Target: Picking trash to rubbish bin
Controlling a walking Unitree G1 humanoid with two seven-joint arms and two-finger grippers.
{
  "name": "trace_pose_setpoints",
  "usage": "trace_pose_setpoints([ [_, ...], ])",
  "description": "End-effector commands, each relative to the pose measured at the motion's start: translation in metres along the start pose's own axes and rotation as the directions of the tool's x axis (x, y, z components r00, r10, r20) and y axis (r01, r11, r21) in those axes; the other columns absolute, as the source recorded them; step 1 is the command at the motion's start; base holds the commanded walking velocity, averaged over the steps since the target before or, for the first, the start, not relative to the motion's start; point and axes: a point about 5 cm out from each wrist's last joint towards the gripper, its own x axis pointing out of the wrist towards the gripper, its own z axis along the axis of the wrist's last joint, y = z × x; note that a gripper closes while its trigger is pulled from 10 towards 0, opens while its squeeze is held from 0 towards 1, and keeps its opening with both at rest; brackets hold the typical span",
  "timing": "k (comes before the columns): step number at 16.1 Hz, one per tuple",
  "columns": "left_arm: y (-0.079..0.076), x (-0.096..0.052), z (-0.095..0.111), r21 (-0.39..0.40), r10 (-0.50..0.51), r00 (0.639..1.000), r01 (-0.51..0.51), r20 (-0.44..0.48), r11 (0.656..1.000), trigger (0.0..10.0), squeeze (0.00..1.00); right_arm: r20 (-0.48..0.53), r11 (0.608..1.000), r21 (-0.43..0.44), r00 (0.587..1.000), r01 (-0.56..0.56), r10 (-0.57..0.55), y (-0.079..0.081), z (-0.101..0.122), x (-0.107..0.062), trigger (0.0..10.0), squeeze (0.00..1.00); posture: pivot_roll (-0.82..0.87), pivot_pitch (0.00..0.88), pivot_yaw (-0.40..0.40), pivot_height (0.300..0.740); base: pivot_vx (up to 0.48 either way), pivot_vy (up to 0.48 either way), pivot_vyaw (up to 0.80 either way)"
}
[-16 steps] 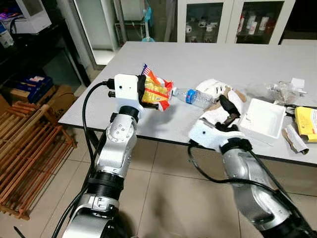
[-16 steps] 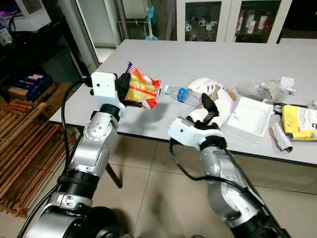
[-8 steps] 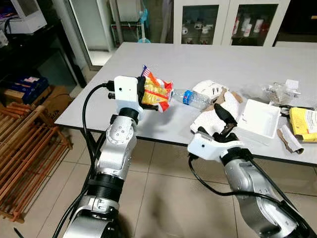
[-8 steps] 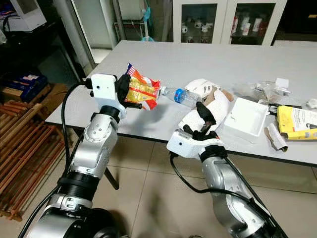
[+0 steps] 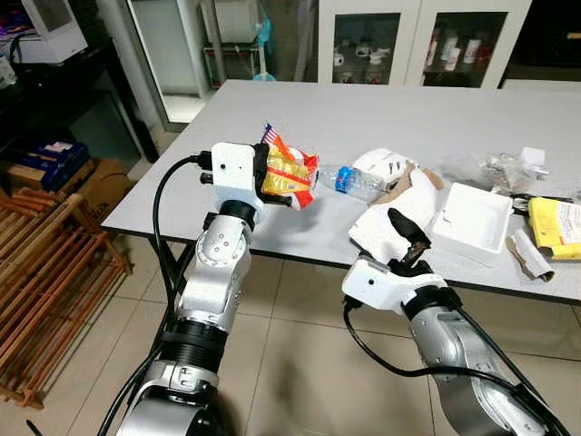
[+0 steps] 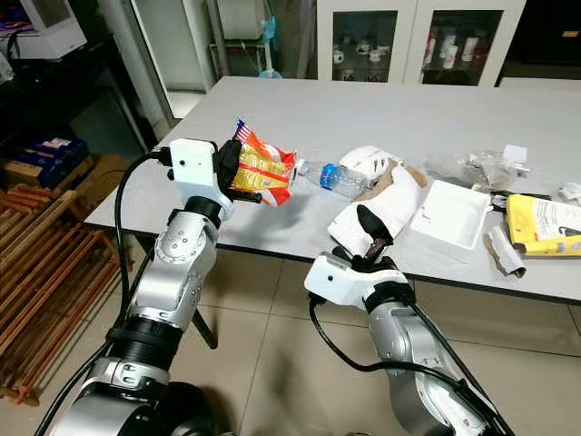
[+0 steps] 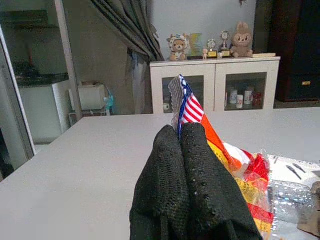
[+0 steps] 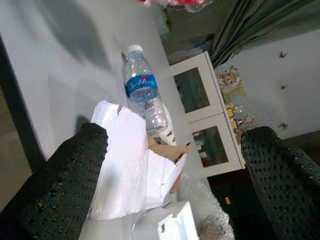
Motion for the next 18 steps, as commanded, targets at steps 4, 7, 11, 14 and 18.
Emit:
trace_pose_setpoints([
  [4, 0.001, 0.000, 0.000, 0.016, -0.002, 1.000, 0.002, -0.003, 1.000, 10.0, 0.00, -0.030, 1.000, -0.008, 0.999, -0.018, 0.018, 0.006, -0.008, 0.010, 10.0, 0.00, -0.09, 0.000, 0.084, 0.740, 0.000, 0.000, 0.00],
  [7, 0.002, 0.000, 0.000, 0.019, 0.001, 1.000, -0.001, -0.005, 1.000, 10.0, 0.00, -0.055, 0.999, -0.007, 0.998, -0.045, 0.044, 0.014, -0.015, 0.017, 10.0, 0.00, -0.08, 0.000, 0.084, 0.740, 0.000, 0.000, 0.00],
  [11, 0.005, 0.002, 0.001, 0.024, 0.007, 1.000, -0.007, -0.002, 1.000, 10.0, 0.00, -0.052, 0.998, 0.041, 0.997, -0.048, 0.050, 0.017, -0.012, 0.025, 10.0, 0.00, -0.07, 0.003, 0.085, 0.740, 0.000, 0.000, 0.00],
  [14, 0.004, 0.001, 0.001, 0.027, 0.006, 1.000, -0.006, -0.004, 1.000, 10.0, 0.00, -0.085, 0.995, 0.043, 0.992, -0.089, 0.092, 0.028, -0.017, 0.029, 10.0, 0.00, -0.07, 0.009, 0.084, 0.740, 0.000, 0.000, 0.00],
  [18, 0.006, 0.003, 0.004, 0.031, 0.013, 1.000, -0.014, 0.003, 0.999, 10.0, 0.00, -0.098, 0.993, 0.052, 0.990, -0.101, 0.106, 0.033, -0.021, 0.038, 10.0, 0.00, -0.05, 0.013, 0.082, 0.740, 0.000, 0.000, 0.00],
])
